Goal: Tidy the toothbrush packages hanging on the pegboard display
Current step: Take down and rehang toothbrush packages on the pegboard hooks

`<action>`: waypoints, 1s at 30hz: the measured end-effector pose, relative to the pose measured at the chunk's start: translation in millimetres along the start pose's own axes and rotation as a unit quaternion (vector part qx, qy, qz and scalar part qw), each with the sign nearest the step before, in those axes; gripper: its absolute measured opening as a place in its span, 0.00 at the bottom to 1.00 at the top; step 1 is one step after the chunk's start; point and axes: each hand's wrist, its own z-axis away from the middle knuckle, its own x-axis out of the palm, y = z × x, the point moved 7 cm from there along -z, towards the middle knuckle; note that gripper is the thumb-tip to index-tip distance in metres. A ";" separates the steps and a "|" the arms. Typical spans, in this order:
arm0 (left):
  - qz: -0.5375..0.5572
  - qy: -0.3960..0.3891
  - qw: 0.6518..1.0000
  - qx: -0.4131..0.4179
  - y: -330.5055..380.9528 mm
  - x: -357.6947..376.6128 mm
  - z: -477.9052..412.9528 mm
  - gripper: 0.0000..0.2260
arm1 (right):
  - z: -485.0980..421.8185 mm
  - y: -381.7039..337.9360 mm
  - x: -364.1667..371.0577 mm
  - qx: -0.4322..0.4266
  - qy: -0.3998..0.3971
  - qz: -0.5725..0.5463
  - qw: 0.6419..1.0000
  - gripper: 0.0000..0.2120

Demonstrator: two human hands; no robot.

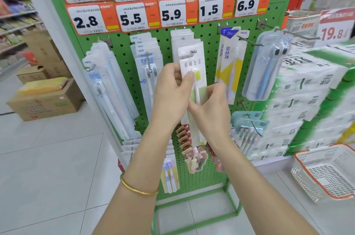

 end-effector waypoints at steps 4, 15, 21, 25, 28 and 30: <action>-0.062 0.021 0.997 0.035 -4.3 3.7 -7.8 0.10 | -7.8 3.3 8.2 0.007 0.009 -0.004 1.000 0.23; -0.141 0.051 0.987 0.049 -7.5 8.7 -23.2 0.11 | -27.1 9.1 26.4 -0.047 -0.023 0.017 0.998 0.26; -0.162 0.047 0.985 0.047 -5.6 6.3 -23.6 0.16 | -39.8 18.2 14.3 -0.063 -0.023 -0.082 0.994 0.15; -0.190 0.062 0.978 0.063 4.3 6.2 -20.5 0.21 | -85.5 -1.7 14.3 -0.090 -0.003 -0.138 0.986 0.12; -0.209 0.077 0.972 0.071 9.3 6.4 -19.1 0.24 | -119.8 -13.5 22.4 -0.092 -0.009 -0.149 0.984 0.10; -0.221 0.081 0.969 0.075 10.7 7.4 -18.8 0.26 | -137.1 -15.2 30.3 -0.060 -0.034 -0.167 0.984 0.08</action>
